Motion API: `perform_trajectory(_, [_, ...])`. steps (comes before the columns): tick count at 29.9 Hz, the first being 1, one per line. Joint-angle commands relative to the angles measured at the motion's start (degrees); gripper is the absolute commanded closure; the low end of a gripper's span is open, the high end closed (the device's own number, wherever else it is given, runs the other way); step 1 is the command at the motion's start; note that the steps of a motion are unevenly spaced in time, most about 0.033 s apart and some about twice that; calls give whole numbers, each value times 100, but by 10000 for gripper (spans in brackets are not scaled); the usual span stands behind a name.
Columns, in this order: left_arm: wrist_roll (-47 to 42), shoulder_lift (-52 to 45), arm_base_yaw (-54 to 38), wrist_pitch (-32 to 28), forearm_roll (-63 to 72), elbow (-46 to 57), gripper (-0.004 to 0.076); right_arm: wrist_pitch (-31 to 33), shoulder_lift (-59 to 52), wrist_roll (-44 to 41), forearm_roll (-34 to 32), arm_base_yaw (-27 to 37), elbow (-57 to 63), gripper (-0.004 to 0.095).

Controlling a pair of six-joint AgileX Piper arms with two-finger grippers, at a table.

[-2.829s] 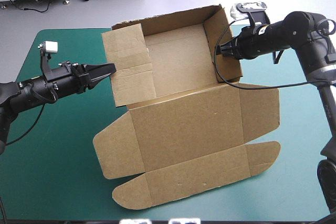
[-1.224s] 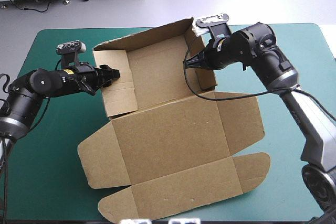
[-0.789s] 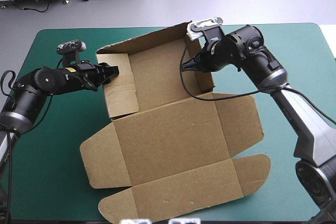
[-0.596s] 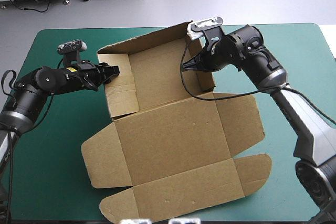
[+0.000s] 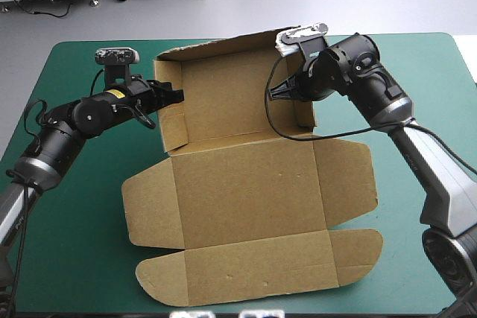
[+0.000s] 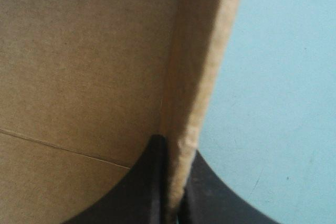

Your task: Fold the box

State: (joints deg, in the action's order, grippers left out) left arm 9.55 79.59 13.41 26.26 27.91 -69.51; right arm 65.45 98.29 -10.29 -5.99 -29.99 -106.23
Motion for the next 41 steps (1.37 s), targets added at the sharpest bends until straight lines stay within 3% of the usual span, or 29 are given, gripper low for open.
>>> perform_trajectory(1, [-224,-136,186,-121,296,-286,729,-258,-239,78,480,-101,-165,925])
perform_trajectory(10, [-1229,323,232,1343,-1343,-1364,729,-1,-239,-7,463,-101,-165,925])
perform_trajectory(18, [-2189,666,968,2391,-3140,-2217,729,72,-239,-148,331,-101,-165,923])
perform_trajectory(24, [-2235,1310,1111,3382,-3335,-2761,729,265,-234,-268,-31,-101,-165,922])
perform_trajectory(29, [-2238,1563,1111,3486,-3359,-2809,729,623,-105,-268,-31,-101,-165,922])
perform_trajectory(33, [-2285,1578,1100,3421,-3376,-2857,729,621,65,-207,379,-101,-4,922])
perform_trajectory(41, [-2391,1804,1087,3548,-3826,-2857,729,621,416,-207,460,-101,95,923])
